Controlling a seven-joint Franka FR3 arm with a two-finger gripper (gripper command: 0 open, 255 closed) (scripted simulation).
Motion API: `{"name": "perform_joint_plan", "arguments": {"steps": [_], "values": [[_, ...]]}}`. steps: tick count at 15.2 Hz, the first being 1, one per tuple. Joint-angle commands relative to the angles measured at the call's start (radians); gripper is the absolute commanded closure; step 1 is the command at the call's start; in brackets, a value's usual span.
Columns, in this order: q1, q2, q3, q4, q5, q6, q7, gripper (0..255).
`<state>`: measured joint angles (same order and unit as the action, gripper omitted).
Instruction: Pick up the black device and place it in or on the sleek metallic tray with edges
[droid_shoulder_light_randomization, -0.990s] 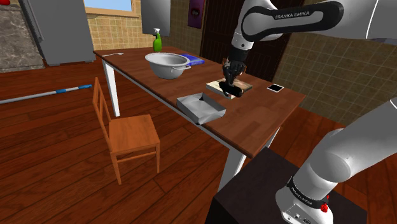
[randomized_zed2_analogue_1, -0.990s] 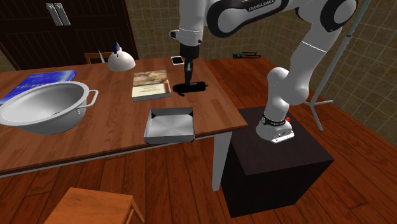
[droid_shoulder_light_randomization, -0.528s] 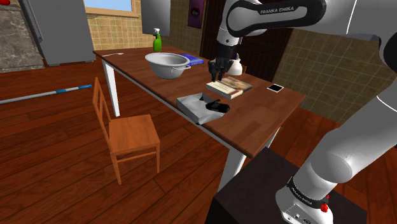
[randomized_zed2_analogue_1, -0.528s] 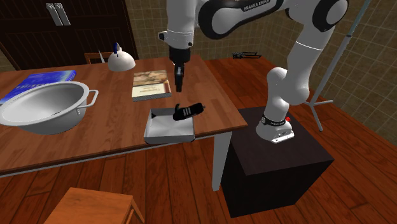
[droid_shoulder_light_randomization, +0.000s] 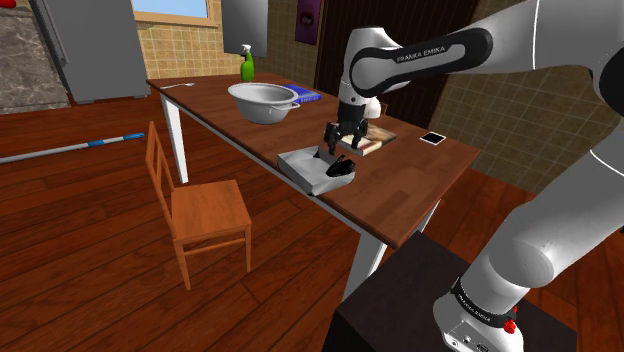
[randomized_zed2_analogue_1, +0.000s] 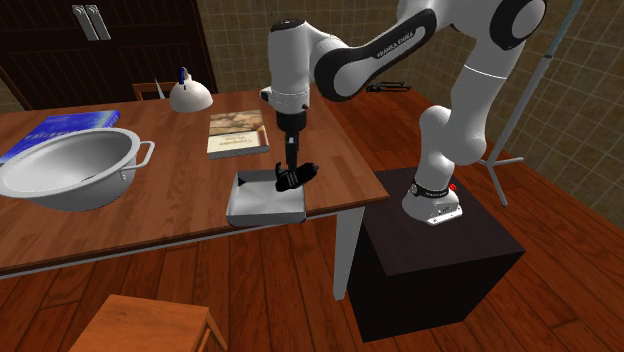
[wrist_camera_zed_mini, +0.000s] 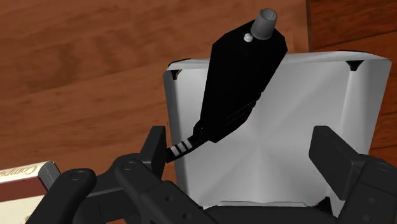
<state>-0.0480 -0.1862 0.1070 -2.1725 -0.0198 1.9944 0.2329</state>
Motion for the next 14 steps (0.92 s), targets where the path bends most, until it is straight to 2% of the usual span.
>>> {"name": "perform_joint_plan", "arguments": {"steps": [1,8,14], "values": [[0.001,0.001,0.002,-0.039,-0.002,0.029,0.009,0],[-0.001,0.032,0.003,-0.099,-0.006,0.119,0.013,0],[-0.001,0.032,0.003,-0.099,-0.006,0.119,0.013,0]]}}
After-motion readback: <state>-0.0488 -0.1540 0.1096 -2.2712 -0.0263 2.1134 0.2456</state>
